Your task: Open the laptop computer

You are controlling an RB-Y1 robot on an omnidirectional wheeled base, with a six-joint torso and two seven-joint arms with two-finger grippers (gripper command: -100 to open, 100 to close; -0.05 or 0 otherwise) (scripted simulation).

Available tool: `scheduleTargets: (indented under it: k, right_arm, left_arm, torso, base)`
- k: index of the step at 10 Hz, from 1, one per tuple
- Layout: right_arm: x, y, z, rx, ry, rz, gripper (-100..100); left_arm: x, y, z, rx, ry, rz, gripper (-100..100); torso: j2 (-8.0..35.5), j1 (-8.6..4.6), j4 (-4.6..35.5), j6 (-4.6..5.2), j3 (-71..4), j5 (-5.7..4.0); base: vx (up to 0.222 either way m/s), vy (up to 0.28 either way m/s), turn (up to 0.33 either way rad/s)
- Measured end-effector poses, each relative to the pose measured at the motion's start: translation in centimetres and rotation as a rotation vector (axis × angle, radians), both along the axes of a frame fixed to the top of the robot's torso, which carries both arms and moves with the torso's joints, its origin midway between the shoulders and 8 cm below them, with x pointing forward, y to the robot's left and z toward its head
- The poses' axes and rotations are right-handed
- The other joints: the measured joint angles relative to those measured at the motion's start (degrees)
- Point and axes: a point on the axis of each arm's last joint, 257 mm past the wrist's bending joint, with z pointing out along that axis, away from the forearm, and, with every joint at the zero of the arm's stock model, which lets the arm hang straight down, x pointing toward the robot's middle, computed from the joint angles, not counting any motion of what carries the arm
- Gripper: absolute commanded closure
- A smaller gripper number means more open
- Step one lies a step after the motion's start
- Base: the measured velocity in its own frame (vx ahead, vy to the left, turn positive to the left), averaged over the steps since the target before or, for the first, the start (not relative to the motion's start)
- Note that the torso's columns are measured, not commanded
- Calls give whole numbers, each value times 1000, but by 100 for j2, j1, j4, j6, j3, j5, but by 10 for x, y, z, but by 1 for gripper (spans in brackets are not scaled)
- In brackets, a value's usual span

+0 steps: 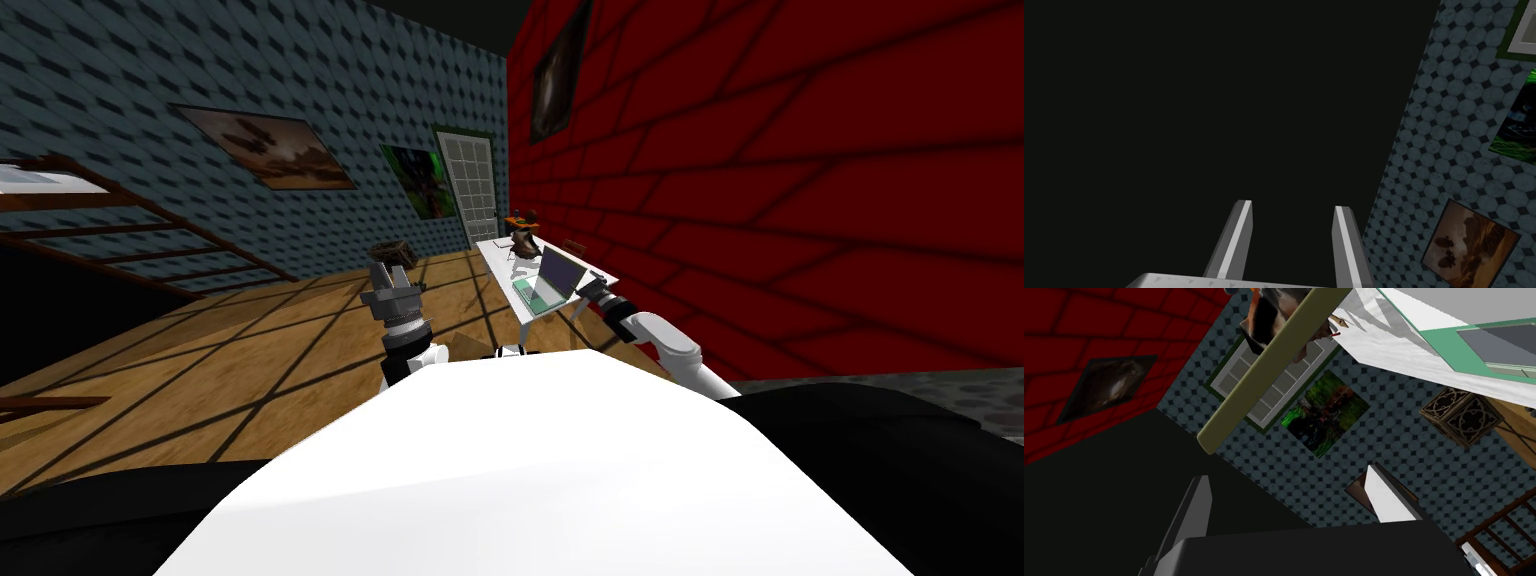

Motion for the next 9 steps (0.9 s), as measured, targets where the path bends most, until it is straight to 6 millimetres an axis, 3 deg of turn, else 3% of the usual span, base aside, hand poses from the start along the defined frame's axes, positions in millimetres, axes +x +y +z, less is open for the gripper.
scheduleTargets:
  k: [4, 7, 8, 9]
  right_arm:
    - [8, -25, 7, -200, -15, -32, -100]
    - [11, -33, 12, -275, -22, -40, -100]
    - [11, -33, 11, -275, -22, -40, 100]
    - [11, -33, 11, -275, -22, -40, 100]
  left_arm:
    - [0, 0, 0, 0, 0, 0, 0]
    - [0, 0, 0, 0, 0, 0, 0]
    - [0, 0, 0, 0, 0, 0, 0]
    - [0, 0, 0, 0, 0, 0, 0]
  torso:
    - [2, 3, 0, 0, 2, 0]
    - [2, 4, 0, 1, 2, 0]
    - [1, 4, 0, 0, 2, 1]
    - [1, 3, 0, 0, 1, 0]
  base:
    - [8, -19, 57]
    - [2, -6, 17]
    - [0, 0, 0]
    - [-6, 4, 32]
